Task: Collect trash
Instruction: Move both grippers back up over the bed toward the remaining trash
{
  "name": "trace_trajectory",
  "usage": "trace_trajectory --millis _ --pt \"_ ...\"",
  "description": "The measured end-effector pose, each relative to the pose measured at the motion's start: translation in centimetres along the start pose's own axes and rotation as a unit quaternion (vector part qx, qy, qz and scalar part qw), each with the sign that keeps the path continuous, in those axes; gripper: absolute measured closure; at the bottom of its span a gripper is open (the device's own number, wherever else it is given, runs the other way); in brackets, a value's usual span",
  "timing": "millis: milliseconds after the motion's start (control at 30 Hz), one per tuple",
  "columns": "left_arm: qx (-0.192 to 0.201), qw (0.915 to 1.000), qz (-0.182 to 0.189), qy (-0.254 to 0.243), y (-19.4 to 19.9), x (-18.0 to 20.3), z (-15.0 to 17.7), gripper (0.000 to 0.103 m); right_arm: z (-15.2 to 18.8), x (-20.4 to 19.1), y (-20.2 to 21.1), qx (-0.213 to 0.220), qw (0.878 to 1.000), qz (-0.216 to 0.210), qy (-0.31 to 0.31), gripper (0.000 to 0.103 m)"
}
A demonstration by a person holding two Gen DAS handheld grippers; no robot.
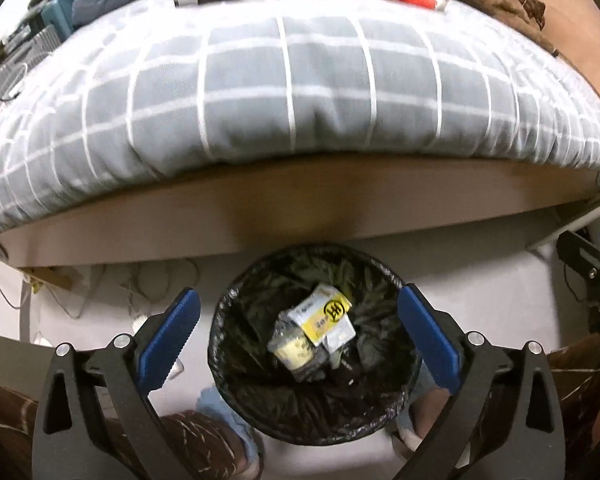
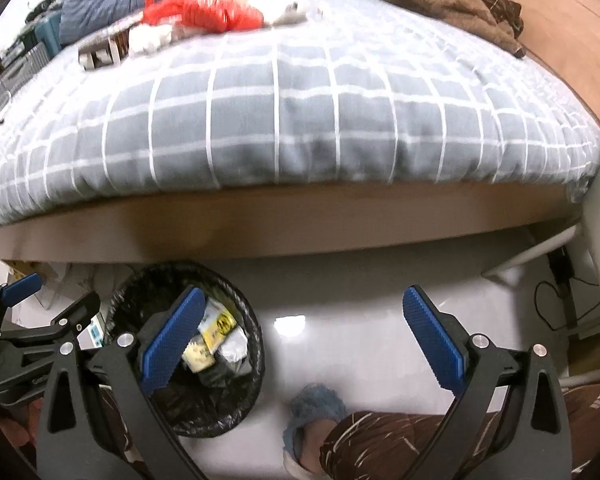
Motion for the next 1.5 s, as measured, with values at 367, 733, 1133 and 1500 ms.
trace_trajectory --millis 367,733,1133,1500 --pt "0.056 0.9983 0.016 0.011 4.9 -0.8 -3.9 0.006 -3.5 0.4 4.8 0.078 0.997 -0.005 0.015 0.008" --pt "0.114 0.993 0.027 0.012 8.2 -1.7 -8.2 0.006 -7.6 -0.2 7.7 0.149 0.988 -0.006 0.024 0.008" --pt "0.14 0.9892 0.011 0.04 8.1 -4.7 -14.3 0.006 -13.1 -2.4 6.2 0.163 0.985 -0.028 0.047 0.008" --pt "0.141 0.9893 0.006 0.036 5.7 -6.2 -19.1 0.006 -18.2 -4.6 2.8 0.153 0.986 -0.043 0.059 0.01"
Point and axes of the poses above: each gripper's, at about its wrist camera, not at the fingertips, and y roughly against the way its jaws point, x to its right, z to its underside, the point moved 4 cm from there along -y, roughly the way its jaws point, and after that the axes turned 4 degrees about y, right-handed, at the moved point
